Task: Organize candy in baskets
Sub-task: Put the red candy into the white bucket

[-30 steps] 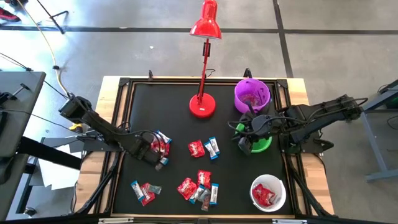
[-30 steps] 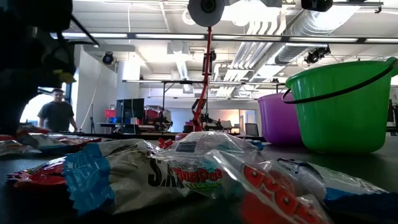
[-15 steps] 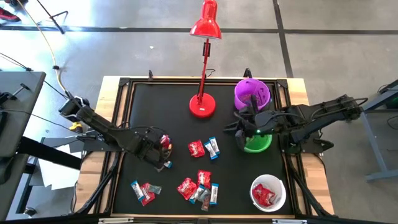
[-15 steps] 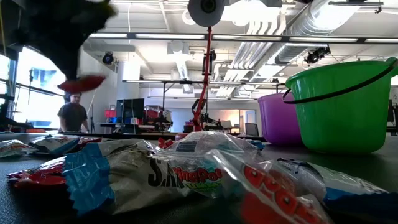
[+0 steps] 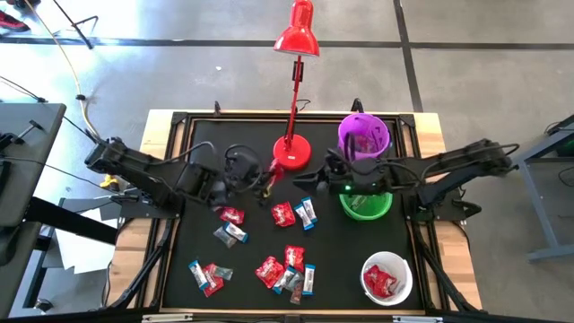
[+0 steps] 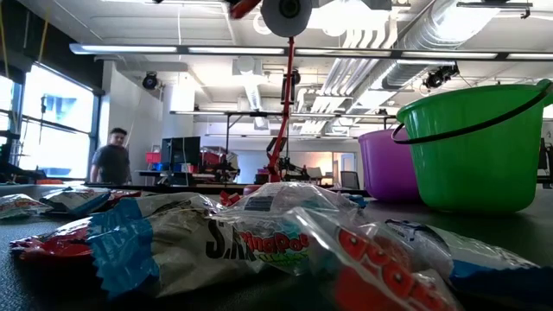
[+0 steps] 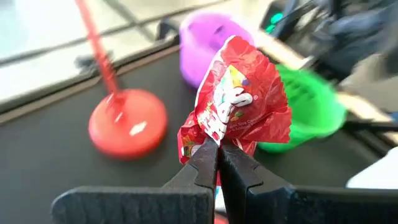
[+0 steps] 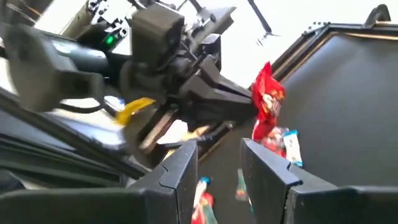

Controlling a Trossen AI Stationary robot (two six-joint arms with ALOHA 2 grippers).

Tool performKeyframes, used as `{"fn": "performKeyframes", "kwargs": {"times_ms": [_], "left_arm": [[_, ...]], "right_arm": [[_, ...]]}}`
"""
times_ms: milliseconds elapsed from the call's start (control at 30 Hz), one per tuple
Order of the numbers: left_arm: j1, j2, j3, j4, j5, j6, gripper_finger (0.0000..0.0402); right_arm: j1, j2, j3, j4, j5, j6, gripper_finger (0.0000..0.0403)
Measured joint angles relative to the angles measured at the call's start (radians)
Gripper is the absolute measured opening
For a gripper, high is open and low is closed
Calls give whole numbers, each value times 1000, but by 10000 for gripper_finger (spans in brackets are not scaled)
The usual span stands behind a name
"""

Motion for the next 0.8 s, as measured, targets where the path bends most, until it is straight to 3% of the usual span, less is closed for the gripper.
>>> {"fn": "performKeyframes", "kwargs": {"times_ms": [200, 433, 800], "left_arm": [[26, 0, 10, 158, 21, 162, 0], [40, 0, 10, 182, 37, 171, 0], [38, 0, 10, 226, 40, 191, 0]], "right_arm": [[-24, 28, 0, 61, 0, -19, 116], [-37, 27, 0, 78, 68, -71, 117], [-70, 27, 0, 72, 71, -90, 120]]}}
